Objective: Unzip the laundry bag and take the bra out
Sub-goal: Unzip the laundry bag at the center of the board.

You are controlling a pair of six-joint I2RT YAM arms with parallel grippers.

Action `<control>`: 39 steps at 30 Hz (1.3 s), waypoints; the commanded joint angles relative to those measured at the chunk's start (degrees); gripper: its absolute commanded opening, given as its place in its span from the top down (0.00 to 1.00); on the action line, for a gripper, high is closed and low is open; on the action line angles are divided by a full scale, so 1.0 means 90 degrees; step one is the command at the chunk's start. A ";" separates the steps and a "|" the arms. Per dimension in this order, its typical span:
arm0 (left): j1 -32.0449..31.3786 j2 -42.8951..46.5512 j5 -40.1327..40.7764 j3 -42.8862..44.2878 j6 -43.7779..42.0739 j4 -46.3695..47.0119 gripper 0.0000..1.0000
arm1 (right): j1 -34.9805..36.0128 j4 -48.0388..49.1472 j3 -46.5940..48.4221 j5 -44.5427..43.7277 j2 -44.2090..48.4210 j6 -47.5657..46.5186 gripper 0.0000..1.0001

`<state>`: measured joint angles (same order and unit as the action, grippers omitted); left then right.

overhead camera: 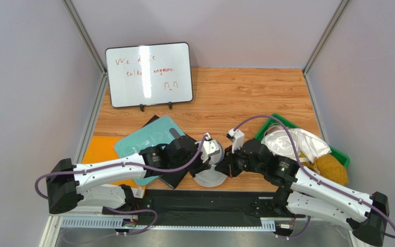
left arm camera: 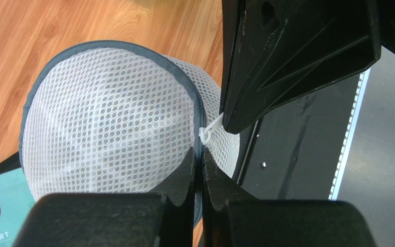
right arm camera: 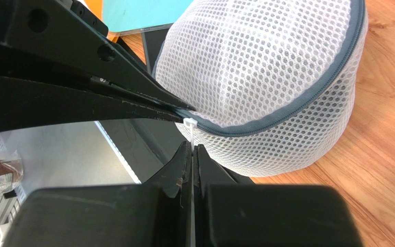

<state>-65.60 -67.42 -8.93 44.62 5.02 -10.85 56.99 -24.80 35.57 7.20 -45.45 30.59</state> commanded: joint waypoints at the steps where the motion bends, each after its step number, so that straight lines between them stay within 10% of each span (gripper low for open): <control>1: -0.0035 0.0079 0.0006 0.0120 -0.0030 -0.0025 0.99 | 0.0025 -0.0165 0.0237 -0.0400 0.0079 -0.0098 1.00; 27: -0.0035 0.0655 0.0249 -0.0466 0.0078 -0.0269 1.00 | -0.0522 -0.0711 0.0227 -0.0722 0.0392 -0.0352 1.00; 39: -0.0025 -0.0730 0.0465 0.0772 -0.1093 0.0230 1.00 | -0.0522 -0.1268 0.0530 -0.1083 0.0724 -0.0362 1.00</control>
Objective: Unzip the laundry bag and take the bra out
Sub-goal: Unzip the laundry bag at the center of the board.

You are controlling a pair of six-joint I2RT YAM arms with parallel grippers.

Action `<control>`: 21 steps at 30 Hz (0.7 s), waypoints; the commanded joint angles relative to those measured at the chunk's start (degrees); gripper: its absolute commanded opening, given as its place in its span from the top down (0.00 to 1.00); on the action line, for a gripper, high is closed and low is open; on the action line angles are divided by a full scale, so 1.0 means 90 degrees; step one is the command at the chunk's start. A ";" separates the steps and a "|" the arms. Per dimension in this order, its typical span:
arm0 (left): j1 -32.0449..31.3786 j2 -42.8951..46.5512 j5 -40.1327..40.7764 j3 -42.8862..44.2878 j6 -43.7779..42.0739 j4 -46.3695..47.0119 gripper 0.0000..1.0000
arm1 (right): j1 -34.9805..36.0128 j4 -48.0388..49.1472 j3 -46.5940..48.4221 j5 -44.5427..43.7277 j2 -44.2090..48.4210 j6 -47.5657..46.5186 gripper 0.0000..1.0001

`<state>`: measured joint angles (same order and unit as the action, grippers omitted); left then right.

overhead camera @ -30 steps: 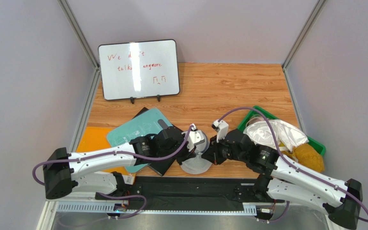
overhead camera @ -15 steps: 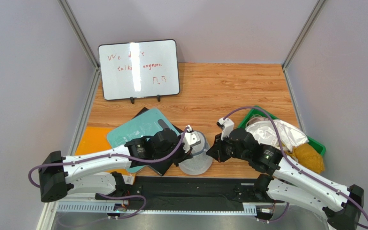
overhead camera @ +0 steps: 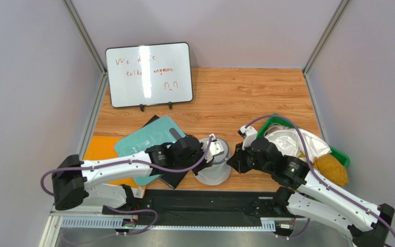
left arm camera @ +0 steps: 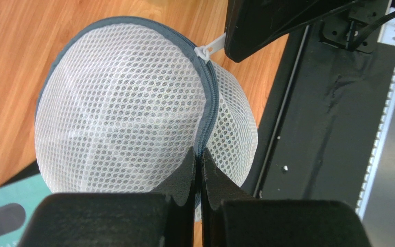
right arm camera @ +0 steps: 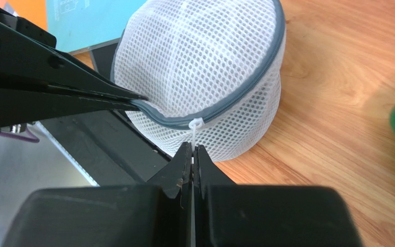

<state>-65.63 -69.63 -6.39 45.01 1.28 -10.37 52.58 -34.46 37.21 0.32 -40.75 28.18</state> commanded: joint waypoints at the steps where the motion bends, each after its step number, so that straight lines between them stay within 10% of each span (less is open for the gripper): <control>1: -0.0023 -0.0699 0.0212 0.0837 -0.0766 0.0137 1.00 | -0.0031 -0.0243 0.0348 -0.0309 0.0231 -0.0085 1.00; 13: -0.0023 -0.0224 0.0691 0.0399 -0.0680 -0.0254 0.99 | -0.0041 0.0429 0.0045 0.0365 -0.0041 0.0091 1.00; 19: -0.0023 0.0382 0.1033 0.0145 -0.0202 -0.0615 0.31 | -0.0022 0.0859 -0.0023 0.0697 -0.0325 0.0150 1.00; 21: -0.0023 0.0703 0.0974 0.0164 -0.0181 -0.0752 0.29 | -0.0022 0.0908 -0.0004 0.0756 -0.0364 0.0140 1.00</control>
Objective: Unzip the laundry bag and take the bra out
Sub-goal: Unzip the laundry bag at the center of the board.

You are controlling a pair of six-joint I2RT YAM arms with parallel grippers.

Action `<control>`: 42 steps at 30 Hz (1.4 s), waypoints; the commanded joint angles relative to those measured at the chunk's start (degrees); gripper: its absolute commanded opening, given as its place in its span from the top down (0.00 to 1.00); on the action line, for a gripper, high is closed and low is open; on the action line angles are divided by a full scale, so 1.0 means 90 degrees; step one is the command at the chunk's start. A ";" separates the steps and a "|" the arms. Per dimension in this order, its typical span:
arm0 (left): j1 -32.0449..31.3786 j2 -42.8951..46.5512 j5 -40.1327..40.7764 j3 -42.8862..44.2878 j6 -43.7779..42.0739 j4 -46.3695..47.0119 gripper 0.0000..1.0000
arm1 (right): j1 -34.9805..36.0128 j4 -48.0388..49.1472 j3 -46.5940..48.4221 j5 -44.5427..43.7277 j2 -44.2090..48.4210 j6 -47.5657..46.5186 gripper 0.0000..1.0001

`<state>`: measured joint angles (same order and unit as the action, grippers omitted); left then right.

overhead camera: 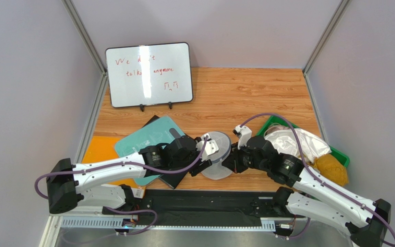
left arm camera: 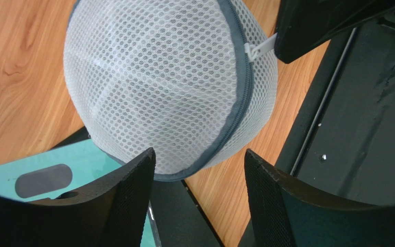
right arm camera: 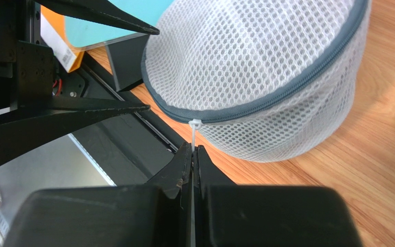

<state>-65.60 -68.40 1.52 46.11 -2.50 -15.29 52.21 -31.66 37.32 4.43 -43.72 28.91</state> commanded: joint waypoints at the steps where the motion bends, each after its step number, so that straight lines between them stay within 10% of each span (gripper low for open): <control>1: -0.0025 0.0685 0.0076 0.0062 0.0374 -0.0235 0.28 | 0.0020 0.0656 -0.0006 0.0328 -0.0063 0.0069 1.00; 11: -0.0025 0.1078 -0.0180 0.0150 0.0902 0.0644 0.24 | 0.0029 0.0764 0.0197 0.0426 -0.0298 0.0050 1.00; 24: 0.0063 0.0413 -0.0735 0.1869 0.1215 -0.1034 0.23 | 0.0029 -0.0914 0.1976 0.1012 -0.1050 0.0206 1.00; 42: 0.0365 0.0628 -0.1818 0.0131 0.1030 0.0233 0.23 | 0.0029 -0.0652 0.0922 0.1012 -0.0532 0.0616 1.00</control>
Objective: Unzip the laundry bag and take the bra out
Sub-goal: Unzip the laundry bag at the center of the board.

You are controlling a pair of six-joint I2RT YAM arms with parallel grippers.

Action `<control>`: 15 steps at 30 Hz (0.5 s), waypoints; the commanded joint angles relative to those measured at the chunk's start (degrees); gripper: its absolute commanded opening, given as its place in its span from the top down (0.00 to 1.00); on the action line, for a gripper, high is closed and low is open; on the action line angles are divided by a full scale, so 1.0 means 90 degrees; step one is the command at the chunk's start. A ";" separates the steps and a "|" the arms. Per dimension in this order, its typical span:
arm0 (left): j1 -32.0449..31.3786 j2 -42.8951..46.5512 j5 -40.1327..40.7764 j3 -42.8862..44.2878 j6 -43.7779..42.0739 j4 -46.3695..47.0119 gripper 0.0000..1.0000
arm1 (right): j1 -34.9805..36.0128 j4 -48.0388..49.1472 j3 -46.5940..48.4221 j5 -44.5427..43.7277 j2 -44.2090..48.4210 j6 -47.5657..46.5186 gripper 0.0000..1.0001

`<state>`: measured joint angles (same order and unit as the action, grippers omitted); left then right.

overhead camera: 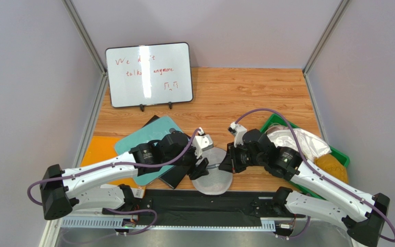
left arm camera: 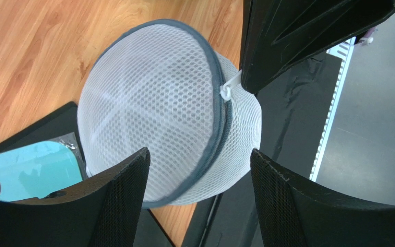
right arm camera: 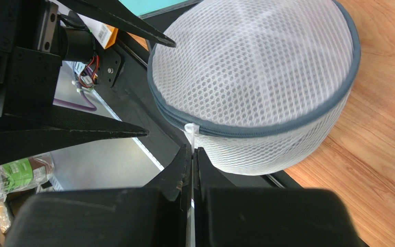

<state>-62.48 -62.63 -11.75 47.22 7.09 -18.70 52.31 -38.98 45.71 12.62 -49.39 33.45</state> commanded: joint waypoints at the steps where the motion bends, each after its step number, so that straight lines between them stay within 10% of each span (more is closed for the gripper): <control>1: 0.0018 -0.0033 -0.0403 -0.0012 0.0003 0.0671 0.23 | 0.0027 0.0171 -0.0001 0.0082 0.0087 0.0121 1.00; 10: 0.0018 -0.0404 -0.0550 -0.0354 0.0608 0.1364 0.27 | 0.0017 0.0220 -0.0011 0.0111 -0.0059 0.0160 1.00; 15: 0.0018 -0.0560 -0.0257 -0.0393 0.0882 0.1345 0.68 | 0.0017 0.0259 -0.0021 0.0072 -0.0069 0.0180 1.00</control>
<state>-62.48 -67.05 -14.72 43.86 12.34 -9.43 52.31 -38.81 45.69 12.75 -49.93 34.33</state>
